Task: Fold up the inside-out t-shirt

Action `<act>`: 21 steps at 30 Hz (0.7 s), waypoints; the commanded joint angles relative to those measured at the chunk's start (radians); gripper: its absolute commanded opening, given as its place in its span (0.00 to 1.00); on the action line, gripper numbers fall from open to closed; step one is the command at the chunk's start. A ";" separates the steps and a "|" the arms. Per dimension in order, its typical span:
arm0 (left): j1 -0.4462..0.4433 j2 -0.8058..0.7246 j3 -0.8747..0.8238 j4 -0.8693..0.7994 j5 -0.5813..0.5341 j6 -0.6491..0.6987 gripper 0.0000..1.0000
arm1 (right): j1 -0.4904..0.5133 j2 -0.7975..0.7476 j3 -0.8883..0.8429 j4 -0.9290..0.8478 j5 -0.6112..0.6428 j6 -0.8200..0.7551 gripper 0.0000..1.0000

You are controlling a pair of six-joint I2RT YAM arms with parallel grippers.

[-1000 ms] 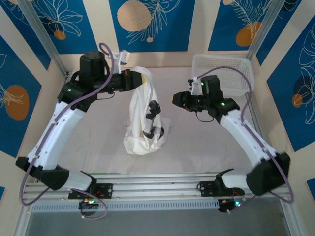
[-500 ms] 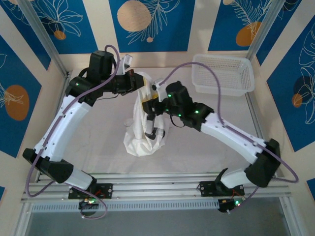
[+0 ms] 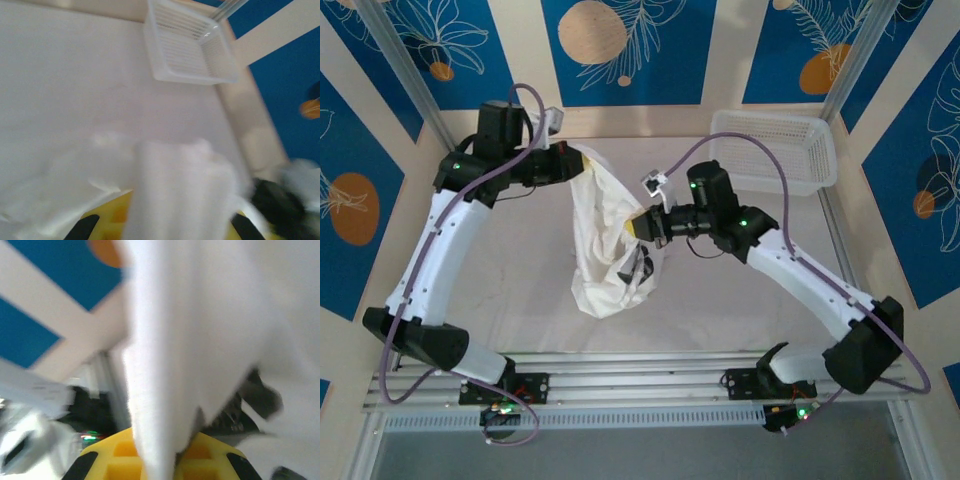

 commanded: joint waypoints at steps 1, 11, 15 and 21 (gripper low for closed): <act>0.035 0.046 -0.129 0.121 -0.180 0.234 0.00 | -0.048 -0.054 -0.018 0.152 -0.366 0.151 0.00; 0.028 -0.153 -0.315 0.137 -0.160 0.172 0.59 | -0.140 -0.029 -0.049 0.239 -0.388 0.214 0.00; 0.003 -0.251 -0.495 0.174 0.038 0.049 0.52 | -0.140 -0.009 -0.046 0.233 -0.409 0.206 0.00; -0.135 -0.167 -0.606 0.355 0.236 -0.078 0.64 | -0.131 0.019 -0.011 0.200 -0.434 0.191 0.00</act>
